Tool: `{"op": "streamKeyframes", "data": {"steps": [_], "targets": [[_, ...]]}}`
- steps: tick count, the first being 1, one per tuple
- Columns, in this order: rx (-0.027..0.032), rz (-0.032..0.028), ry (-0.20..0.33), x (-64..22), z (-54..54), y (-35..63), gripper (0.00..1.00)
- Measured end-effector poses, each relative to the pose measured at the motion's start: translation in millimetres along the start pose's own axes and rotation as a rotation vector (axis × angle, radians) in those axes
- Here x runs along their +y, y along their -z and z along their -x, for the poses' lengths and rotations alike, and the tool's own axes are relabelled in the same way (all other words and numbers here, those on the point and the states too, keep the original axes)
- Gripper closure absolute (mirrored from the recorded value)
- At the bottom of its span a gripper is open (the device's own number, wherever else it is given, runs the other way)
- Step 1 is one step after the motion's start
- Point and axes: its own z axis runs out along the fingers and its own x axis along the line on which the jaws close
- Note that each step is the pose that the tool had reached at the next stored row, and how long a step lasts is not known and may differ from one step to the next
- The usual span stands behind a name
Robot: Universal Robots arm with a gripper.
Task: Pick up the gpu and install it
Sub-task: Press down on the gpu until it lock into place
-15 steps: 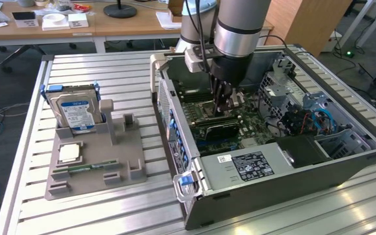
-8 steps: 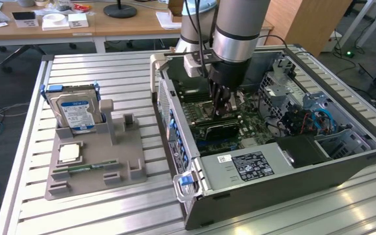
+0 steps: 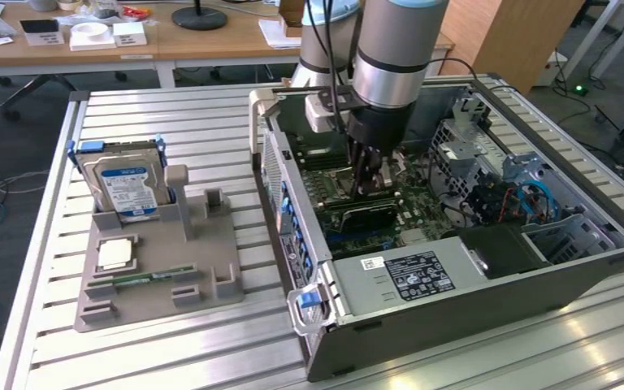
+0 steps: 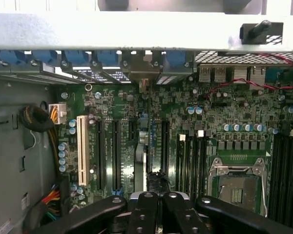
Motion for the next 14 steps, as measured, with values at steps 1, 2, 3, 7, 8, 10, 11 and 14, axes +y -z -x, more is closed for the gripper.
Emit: {"op": "streamKeyframes", "data": {"steps": [1, 2, 3, 7, 8, 10, 11, 14], "targets": [[-0.0001, -0.0001, 0.000, 0.0, 0.0, -0.4, 0.89], [-0.0002, -0.0001, 0.000, 0.0, 0.0, -1.5, 0.89], [0.0000, 0.0000, 0.000, 0.1, 0.0, -3.3, 0.89], [0.0003, 0.0002, 0.000, 0.0, -0.2, -6.0, 0.89], [0.0003, 0.0002, 0.000, -0.2, -0.3, -6.0, 0.89], [-0.0001, 0.0000, 0.000, -0.6, -0.7, -6.3, 0.89], [-0.0001, 0.0000, 0.000, -0.7, -0.9, -6.4, 0.89], [0.0000, 0.0001, 0.000, -0.6, -1.0, -7.3, 0.89]]}}
